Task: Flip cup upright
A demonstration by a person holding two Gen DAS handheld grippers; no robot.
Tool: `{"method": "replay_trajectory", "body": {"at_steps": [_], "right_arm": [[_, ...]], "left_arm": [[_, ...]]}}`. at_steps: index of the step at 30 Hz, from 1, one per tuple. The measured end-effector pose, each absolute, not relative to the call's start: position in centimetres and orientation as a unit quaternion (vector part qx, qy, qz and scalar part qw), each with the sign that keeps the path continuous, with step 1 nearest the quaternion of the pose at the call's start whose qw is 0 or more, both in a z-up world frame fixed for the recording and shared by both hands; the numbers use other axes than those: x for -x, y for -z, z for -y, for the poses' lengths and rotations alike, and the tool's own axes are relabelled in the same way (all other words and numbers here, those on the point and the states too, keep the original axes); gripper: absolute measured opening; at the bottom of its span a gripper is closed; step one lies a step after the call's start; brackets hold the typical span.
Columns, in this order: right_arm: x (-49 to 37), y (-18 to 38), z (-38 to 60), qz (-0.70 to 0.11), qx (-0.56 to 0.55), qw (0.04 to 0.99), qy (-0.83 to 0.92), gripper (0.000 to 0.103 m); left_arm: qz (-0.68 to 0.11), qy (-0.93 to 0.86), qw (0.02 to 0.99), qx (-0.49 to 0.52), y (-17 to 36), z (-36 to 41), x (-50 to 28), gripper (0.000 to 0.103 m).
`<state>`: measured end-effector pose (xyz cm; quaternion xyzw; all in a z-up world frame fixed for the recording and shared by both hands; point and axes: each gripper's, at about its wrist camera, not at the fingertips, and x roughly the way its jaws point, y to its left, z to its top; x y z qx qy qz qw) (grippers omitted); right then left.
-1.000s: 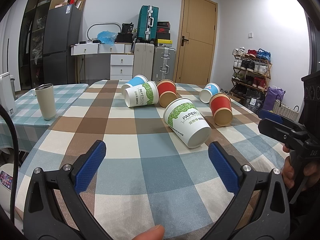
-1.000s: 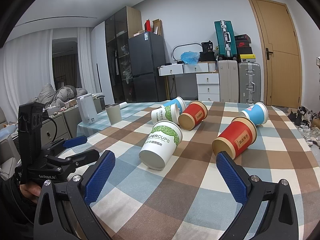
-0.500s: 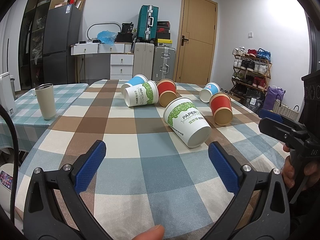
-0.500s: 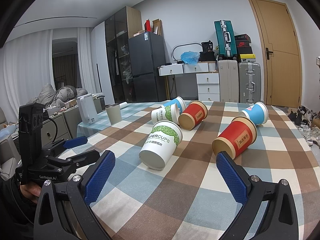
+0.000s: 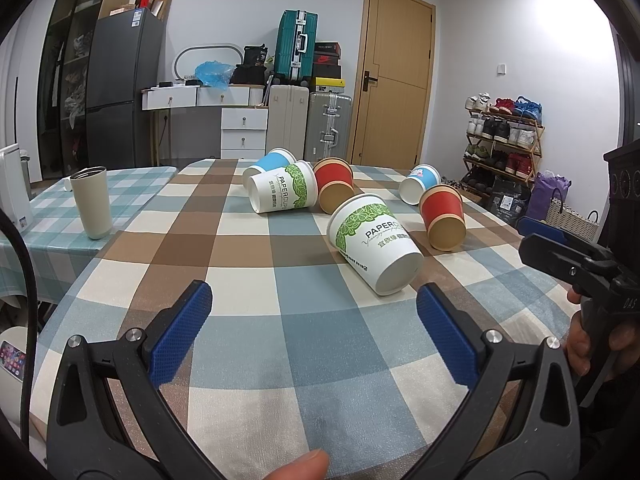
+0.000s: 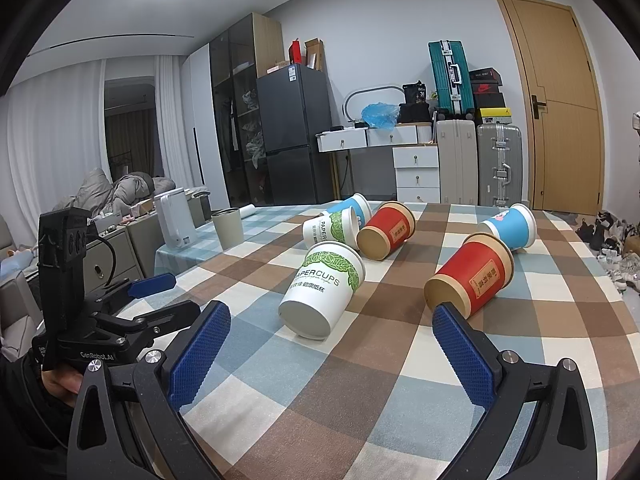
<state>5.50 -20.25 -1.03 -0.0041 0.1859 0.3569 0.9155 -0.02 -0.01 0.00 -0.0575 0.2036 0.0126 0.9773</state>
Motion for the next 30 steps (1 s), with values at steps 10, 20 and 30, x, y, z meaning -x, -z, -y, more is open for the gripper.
{"method": "replay_trajectory", "body": {"at_steps": [10,20,30], "right_arm": [[-5.5,1.1,20.3,-0.185,0.003,0.916,-0.355,0.103],[-5.5,0.9,20.3,-0.185,0.002,0.916,-0.355,0.103],[-5.7,0.7,21.2,-0.190,0.003,0.922,-0.338,0.103]], "left_arm": [[-0.205,-0.013,0.977,0.059,0.0,0.0,0.0,0.102],[-0.206,-0.012,0.977,0.060,0.0,0.0,-0.1,0.102],[-0.232,-0.019,0.971,0.063,-0.4,1.2,-2.3,0.102]]}}
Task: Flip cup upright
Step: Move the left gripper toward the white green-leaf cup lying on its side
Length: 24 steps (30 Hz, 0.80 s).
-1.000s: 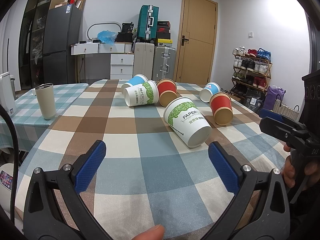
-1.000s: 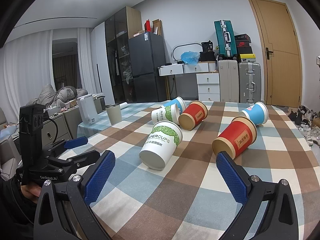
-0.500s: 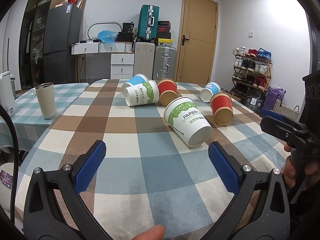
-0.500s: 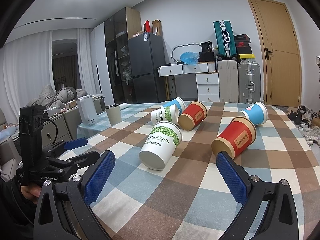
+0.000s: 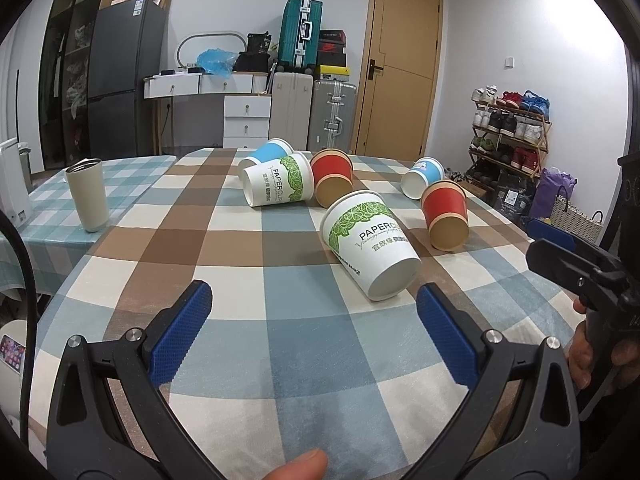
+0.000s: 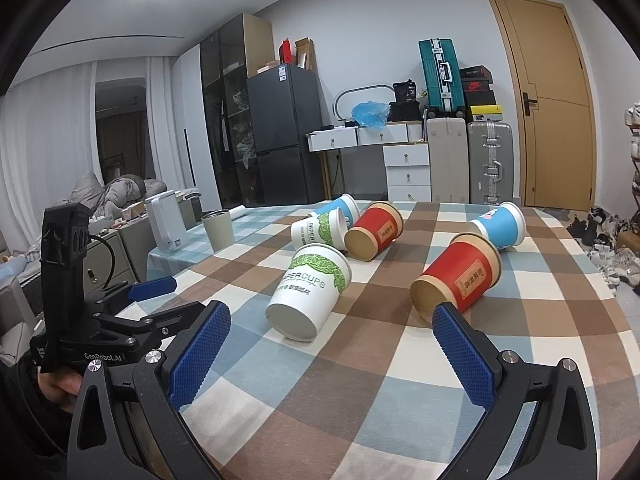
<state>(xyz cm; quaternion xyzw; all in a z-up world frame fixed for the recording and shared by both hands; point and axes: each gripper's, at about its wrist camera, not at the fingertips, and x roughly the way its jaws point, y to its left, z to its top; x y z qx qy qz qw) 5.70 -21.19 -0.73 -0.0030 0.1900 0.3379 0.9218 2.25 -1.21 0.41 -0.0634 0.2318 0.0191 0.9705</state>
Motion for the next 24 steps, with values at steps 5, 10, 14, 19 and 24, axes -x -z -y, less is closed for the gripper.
{"method": "replay_trajectory", "body": {"at_steps": [5,10,14,19,24], "right_arm": [[-6.0,0.7,21.7,-0.195,-0.006,0.927,-0.321,0.103],[-6.3,0.5,22.2,-0.197,-0.006,0.930,-0.311,0.103],[-6.5,0.5,22.8,-0.200,-0.011,0.932,-0.303,0.103],[-6.8,0.6,23.2,-0.203,-0.019,0.933,-0.298,0.103],[-7.0,0.5,23.4,-0.204,-0.022,0.933,-0.296,0.103]], "left_arm": [[-0.251,-0.021,0.966,0.061,-0.6,2.1,-3.8,0.102],[-0.272,-0.014,0.960,0.066,-1.0,3.1,-5.5,0.102],[-0.278,-0.014,0.959,0.060,-1.2,4.1,-6.9,0.102],[-0.300,-0.008,0.952,0.061,-1.1,5.0,-9.1,0.102],[-0.315,-0.013,0.946,0.080,-0.8,5.1,-11.3,0.101]]}}
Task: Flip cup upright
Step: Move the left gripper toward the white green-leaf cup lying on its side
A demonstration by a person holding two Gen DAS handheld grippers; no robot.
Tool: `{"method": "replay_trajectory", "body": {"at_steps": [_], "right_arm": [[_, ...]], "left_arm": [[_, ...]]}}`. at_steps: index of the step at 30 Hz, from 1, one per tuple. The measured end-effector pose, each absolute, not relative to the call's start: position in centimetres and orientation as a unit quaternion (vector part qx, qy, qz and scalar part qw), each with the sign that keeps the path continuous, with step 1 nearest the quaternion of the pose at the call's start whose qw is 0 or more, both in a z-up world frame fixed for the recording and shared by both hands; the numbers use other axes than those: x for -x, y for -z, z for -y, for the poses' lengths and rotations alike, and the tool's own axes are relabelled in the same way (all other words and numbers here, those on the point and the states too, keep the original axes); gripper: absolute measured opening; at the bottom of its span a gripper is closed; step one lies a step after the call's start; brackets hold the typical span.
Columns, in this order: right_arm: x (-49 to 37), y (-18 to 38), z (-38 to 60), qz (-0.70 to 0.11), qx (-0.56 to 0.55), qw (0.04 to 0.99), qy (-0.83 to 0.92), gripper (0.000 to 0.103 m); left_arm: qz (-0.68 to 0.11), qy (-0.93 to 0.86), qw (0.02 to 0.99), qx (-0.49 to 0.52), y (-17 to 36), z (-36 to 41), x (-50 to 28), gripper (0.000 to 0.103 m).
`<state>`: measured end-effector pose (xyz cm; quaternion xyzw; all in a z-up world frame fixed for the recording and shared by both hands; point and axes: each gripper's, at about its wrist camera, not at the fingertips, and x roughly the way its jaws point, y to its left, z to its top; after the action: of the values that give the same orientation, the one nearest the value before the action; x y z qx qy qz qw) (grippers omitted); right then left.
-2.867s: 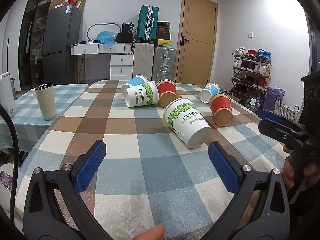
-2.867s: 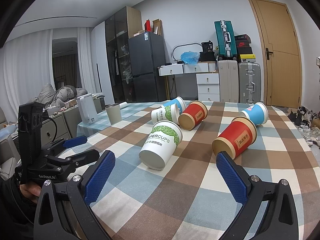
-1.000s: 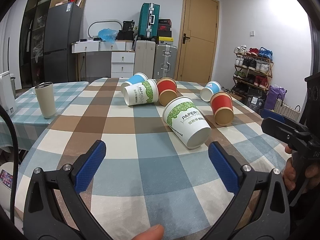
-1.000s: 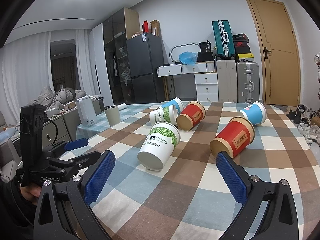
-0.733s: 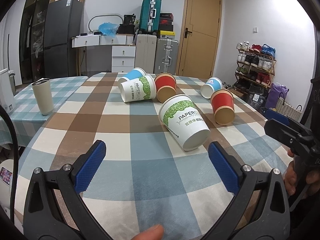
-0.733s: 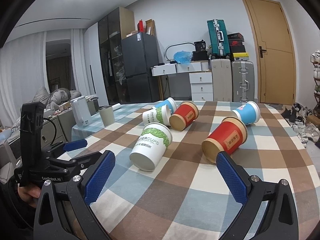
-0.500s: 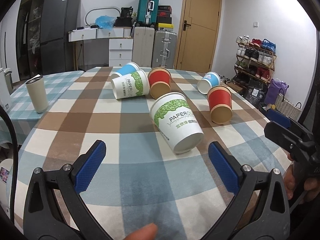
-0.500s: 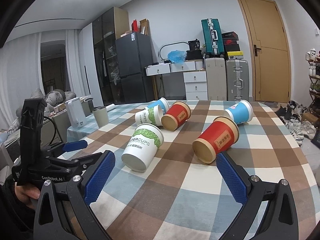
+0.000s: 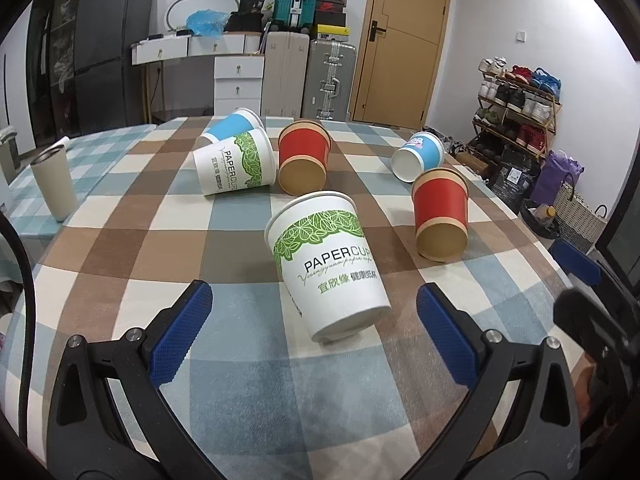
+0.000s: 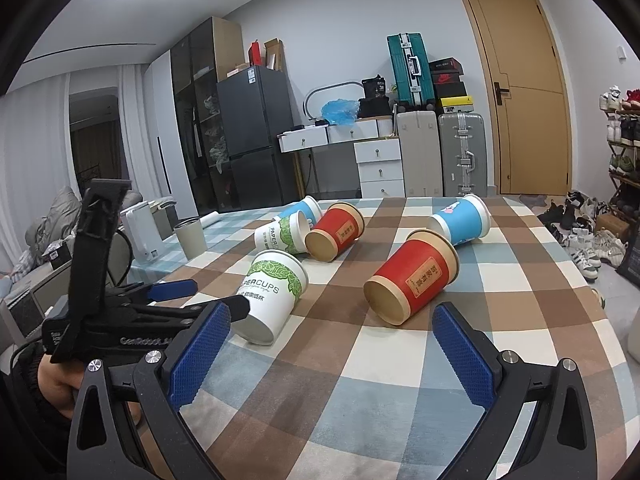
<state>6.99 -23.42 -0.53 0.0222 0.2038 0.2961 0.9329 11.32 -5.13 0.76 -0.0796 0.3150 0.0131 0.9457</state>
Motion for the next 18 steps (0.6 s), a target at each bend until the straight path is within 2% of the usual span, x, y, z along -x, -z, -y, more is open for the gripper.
{"method": "replay_trajectory", "body": {"at_steps": [11,14,18], "right_arm": [[-7.2,0.7,23.4,-0.208,-0.023,0.932,-0.297,0.103],[-7.2,0.7,23.4,-0.209,-0.024,0.932,-0.297,0.103],[-7.2,0.8,23.4,-0.209,-0.022,0.932,-0.297,0.103]], "left_arm": [[-0.349,-0.021,0.933,0.090,0.4,5.2,-14.2,0.091],[-0.360,-0.017,0.929,0.086,0.7,5.5,-14.7,0.084],[-0.371,-0.007,0.924,0.088,1.0,5.6,-14.9,0.067]]}}
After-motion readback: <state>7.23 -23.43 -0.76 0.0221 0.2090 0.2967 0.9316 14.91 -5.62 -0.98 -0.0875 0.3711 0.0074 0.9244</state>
